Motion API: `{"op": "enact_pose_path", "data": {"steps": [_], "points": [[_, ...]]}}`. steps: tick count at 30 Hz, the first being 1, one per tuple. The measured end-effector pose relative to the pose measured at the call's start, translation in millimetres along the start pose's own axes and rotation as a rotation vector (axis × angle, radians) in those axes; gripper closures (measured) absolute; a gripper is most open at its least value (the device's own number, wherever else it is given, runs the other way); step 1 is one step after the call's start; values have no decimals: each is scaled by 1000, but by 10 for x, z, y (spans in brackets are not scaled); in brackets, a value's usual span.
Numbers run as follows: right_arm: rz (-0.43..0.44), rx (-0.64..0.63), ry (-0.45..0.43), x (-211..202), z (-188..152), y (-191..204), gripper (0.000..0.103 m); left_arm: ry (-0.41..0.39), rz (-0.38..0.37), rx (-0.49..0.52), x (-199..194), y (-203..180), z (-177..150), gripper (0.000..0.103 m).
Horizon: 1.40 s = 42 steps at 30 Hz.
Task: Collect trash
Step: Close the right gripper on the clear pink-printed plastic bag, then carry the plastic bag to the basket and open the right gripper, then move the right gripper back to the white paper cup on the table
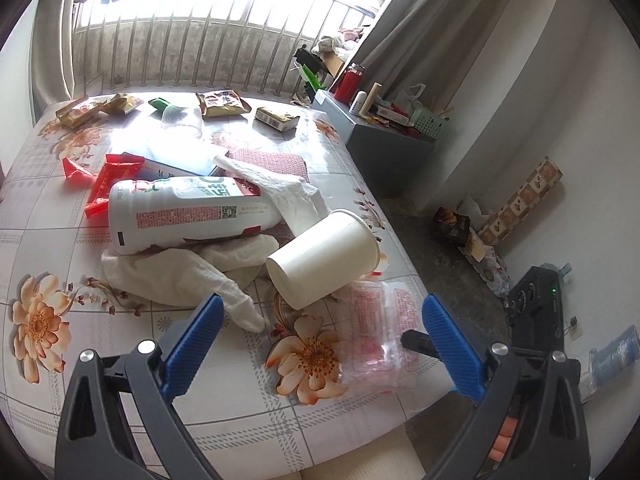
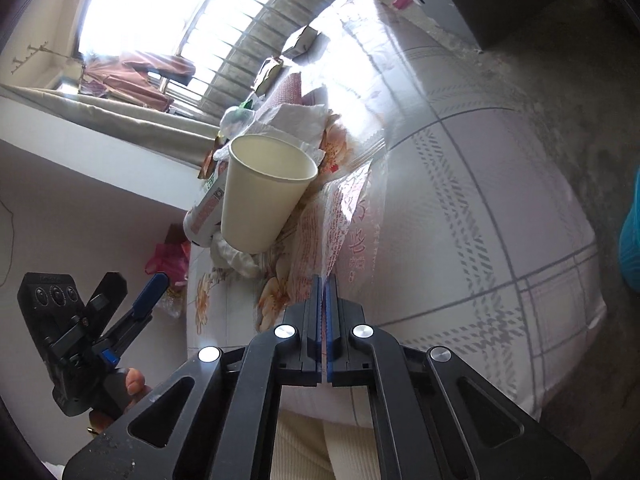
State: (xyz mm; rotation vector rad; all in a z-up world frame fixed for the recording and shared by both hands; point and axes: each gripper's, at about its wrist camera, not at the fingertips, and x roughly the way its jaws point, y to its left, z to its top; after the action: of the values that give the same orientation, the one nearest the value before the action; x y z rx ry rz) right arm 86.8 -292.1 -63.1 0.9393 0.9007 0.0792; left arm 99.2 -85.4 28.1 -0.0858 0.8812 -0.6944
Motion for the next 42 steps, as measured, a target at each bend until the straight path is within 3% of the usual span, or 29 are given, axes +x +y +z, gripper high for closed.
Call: {"op": "enact_pose_path", "data": {"steps": [5,9,14,16,20,23,26,27,29,35,39,42], "points": [[45,71,-61,-422,-113,-252,103,2,12,52,155,-154,43,6],[76,164,-208,-1024,-221,-620,103,15,14,75,276,-234,59,6],[-68,388,-425,-1787,-314,-1555,103,38,2,88,368,-275,16,6],[-144,487,-449,-1911,-334,-1981,103,43,3,90,379,-273,5,6],[-193,685,-431,-1842,-345,-2829,103,48,18,84,391,-256,-4,6],[-246,755,-441,-1704,-266,-3240,96,57,30,77,413,-233,-7,6],[-300,836,-413,-1526,-235,-3620,54,68,39,82,455,-247,-22,6],[-334,844,-405,-1491,-240,-3688,53,72,41,84,475,-255,-30,6],[-429,850,-395,-1464,-263,-3748,53,85,48,85,527,-268,-57,6],[-470,769,-475,-1604,-493,-3380,48,122,43,94,679,-287,-147,6],[-370,659,-499,-1653,-574,-2892,47,120,28,94,709,-309,-151,6],[-234,539,-483,-1618,-611,-2422,45,121,30,93,711,-305,-143,6]]}}
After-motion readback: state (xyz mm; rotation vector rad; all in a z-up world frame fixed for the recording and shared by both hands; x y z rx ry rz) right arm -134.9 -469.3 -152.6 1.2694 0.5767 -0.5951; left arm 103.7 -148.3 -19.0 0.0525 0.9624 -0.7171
